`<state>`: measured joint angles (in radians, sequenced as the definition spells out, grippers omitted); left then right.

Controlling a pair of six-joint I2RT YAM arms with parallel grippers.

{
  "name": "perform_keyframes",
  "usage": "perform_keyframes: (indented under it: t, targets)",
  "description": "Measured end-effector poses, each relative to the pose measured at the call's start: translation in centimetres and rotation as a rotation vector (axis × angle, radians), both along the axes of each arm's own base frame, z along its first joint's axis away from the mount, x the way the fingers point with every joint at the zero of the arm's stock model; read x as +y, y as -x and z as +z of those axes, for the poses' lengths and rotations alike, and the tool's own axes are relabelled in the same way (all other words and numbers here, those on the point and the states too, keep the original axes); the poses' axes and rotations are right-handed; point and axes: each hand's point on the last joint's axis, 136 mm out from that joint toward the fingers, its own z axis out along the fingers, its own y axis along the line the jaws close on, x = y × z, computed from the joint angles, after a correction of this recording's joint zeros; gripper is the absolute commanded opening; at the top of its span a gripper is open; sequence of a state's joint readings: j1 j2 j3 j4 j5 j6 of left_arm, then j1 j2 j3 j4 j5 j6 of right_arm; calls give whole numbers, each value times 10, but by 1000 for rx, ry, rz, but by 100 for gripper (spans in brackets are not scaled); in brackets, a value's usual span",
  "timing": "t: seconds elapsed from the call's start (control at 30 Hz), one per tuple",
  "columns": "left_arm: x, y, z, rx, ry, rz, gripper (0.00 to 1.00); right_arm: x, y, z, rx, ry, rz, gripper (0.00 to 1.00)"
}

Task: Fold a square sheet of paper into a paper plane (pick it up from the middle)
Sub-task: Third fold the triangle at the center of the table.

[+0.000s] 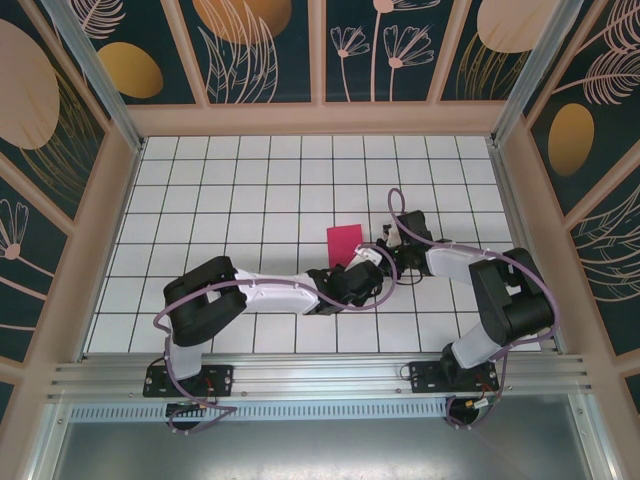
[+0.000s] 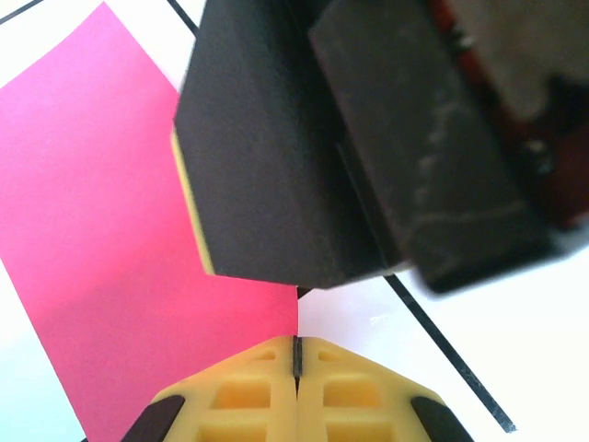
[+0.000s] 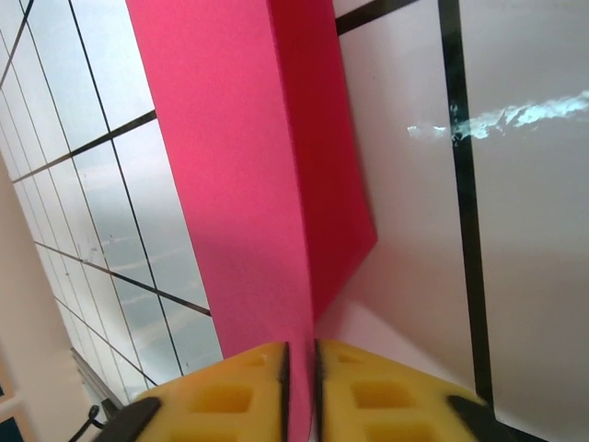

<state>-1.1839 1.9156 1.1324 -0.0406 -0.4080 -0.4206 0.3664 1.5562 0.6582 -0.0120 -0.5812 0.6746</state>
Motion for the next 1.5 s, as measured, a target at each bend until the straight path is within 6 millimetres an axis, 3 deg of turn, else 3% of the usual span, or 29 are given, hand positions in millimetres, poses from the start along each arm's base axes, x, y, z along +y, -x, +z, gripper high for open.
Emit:
perform_keyframes:
  t: [0.23, 0.5, 0.77, 1.0, 1.5]
  targets:
    - [6, 5, 2, 35, 58, -6, 0, -5, -15, 19, -78, 57, 5, 31]
    - [24, 3, 2, 122, 176, 3, 0, 8, -43, 39, -157, 36, 47, 14]
    - [30, 5, -2, 191, 234, -9, 0, 25, -58, 9, -101, 50, 114, 12]
    - [27, 3, 3, 221, 275, -25, 0, 29, -57, -22, -56, 127, 173, 12]
    - [34, -10, 7, 284, 323, -48, 0, 31, -61, -23, -130, 214, 318, 11]
